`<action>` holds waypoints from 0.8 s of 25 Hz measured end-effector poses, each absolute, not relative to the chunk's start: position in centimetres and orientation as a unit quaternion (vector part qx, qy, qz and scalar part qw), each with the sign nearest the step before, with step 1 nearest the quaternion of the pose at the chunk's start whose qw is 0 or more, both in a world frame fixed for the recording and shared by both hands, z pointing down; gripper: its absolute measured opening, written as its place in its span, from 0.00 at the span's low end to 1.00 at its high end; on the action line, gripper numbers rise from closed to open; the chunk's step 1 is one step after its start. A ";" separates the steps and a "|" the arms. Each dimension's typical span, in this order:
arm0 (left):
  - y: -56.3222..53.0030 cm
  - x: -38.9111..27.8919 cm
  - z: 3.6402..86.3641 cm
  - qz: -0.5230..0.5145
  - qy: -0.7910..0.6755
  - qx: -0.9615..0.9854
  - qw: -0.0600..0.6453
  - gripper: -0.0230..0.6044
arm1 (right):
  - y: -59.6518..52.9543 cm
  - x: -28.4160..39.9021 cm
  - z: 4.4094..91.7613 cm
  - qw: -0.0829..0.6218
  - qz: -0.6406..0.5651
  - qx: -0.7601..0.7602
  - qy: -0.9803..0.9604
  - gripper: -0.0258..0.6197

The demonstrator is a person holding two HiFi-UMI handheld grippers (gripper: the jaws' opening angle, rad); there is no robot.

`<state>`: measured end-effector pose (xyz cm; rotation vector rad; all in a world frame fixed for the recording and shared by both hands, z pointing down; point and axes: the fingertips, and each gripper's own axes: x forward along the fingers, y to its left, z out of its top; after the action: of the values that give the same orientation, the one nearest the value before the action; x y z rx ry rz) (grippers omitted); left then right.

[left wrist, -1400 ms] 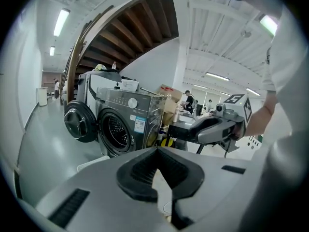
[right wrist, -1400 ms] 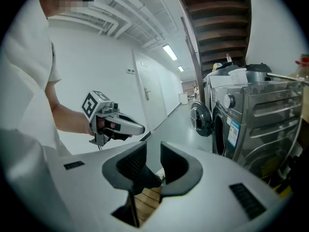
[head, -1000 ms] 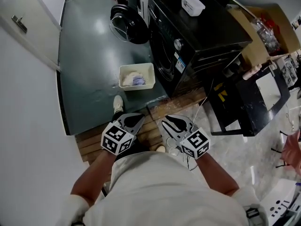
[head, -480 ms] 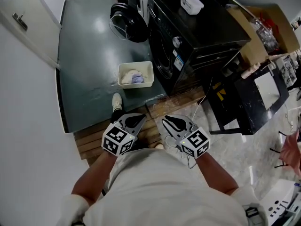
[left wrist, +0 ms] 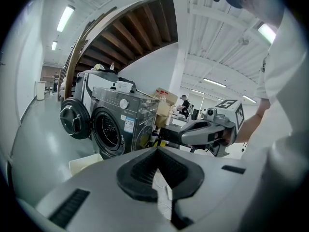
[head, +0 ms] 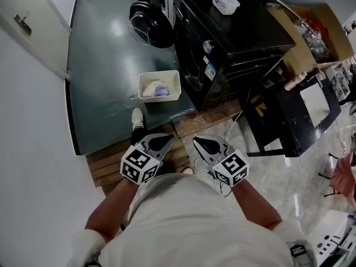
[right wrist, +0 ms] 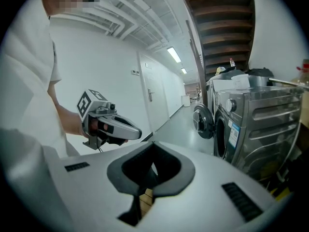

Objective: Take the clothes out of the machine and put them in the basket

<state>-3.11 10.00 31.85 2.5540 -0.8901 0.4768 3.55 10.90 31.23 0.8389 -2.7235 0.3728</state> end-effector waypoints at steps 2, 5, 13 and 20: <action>10.1 -3.0 31.8 0.167 -0.317 0.913 0.197 0.03 | 11.0 3.5 31.3 0.134 0.128 0.289 -0.939 0.05; 10.2 -3.2 31.7 0.165 -0.317 0.913 0.197 0.03 | 11.2 3.4 31.2 0.135 0.127 0.288 -0.939 0.05; 10.4 -3.5 31.8 0.169 -0.319 0.912 0.195 0.03 | 11.5 3.3 31.1 0.137 0.124 0.284 -0.941 0.05; 10.4 -3.4 32.0 0.175 -0.315 0.912 0.194 0.03 | 11.3 3.4 31.3 0.136 0.126 0.284 -0.941 0.05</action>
<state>-3.44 10.39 31.98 2.5593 -0.8842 0.4898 3.38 11.35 31.32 0.8212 -2.7235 0.3644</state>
